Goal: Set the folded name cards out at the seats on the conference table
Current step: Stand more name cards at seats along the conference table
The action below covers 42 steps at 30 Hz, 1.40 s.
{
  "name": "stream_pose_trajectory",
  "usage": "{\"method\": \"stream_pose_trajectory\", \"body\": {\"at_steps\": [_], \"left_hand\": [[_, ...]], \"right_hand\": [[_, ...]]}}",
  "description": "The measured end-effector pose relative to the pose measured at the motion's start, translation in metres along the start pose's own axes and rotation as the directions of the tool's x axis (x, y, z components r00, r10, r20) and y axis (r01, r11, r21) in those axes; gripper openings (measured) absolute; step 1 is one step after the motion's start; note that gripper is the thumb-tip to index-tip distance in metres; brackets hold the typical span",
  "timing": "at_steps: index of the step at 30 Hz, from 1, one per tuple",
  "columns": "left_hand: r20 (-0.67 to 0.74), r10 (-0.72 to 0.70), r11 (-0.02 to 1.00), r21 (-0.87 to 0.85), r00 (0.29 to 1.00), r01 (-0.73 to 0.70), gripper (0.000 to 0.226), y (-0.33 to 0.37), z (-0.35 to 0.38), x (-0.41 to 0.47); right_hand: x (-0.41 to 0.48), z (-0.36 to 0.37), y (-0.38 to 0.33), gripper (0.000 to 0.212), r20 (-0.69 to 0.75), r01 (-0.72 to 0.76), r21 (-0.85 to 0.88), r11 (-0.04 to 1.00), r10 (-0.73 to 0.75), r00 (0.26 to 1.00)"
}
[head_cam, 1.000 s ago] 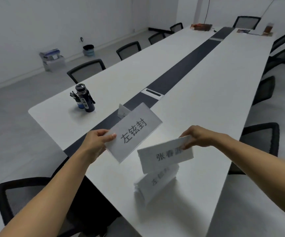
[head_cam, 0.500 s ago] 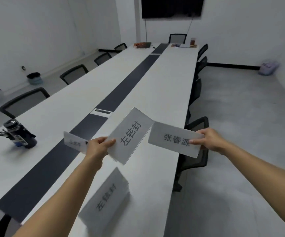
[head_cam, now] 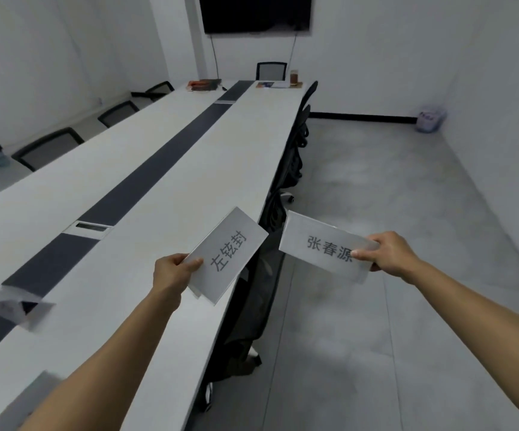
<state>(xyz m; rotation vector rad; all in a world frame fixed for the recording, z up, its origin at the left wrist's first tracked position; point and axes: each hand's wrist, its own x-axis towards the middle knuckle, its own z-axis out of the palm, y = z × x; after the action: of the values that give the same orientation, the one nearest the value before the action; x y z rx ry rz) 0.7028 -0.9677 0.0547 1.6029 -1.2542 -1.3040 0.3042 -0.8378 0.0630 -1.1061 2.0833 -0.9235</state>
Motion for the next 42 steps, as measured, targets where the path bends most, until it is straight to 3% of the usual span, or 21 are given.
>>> {"method": "stream_pose_trajectory", "body": {"at_steps": [11,18,23,30,33,37,42], "left_hand": [[-0.083,-0.014,0.996,0.083,0.996,0.021,0.020,0.021,0.105,0.134],[-0.185,-0.055,0.988,0.133,0.981,0.080,0.010,0.060,0.149,0.205],[-0.316,-0.080,0.980,0.148,0.945,0.132,0.004,0.075,0.166,0.249],[-0.536,-0.197,0.962,0.056,0.821,0.268,0.018,0.077,0.210,0.292],[-0.611,-0.248,0.946,0.014,0.752,0.324,0.016,0.076,0.222,0.294],[-0.705,-0.313,0.920,-0.059,0.636,0.388,0.010,0.065,0.215,0.291],[-0.786,-0.356,0.885,-0.110,0.505,0.452,0.005,0.048,0.190,0.307]], "right_hand": [[0.187,-0.013,0.010,0.015,0.032,-0.015,-0.089,0.996,0.017,0.999],[0.313,-0.020,-0.022,0.018,0.135,-0.004,-0.095,0.995,0.017,0.991],[0.408,-0.015,-0.041,0.016,0.244,0.103,-0.160,0.982,-0.062,0.968],[0.545,0.011,-0.063,0.024,0.422,0.283,-0.212,0.935,-0.174,0.890],[0.588,0.029,-0.087,0.027,0.529,0.379,-0.217,0.900,-0.218,0.820],[0.626,0.075,-0.130,0.017,0.638,0.515,-0.195,0.834,-0.291,0.713],[0.652,0.161,-0.168,0.013,0.717,0.584,-0.172,0.793,-0.306,0.626]]}}
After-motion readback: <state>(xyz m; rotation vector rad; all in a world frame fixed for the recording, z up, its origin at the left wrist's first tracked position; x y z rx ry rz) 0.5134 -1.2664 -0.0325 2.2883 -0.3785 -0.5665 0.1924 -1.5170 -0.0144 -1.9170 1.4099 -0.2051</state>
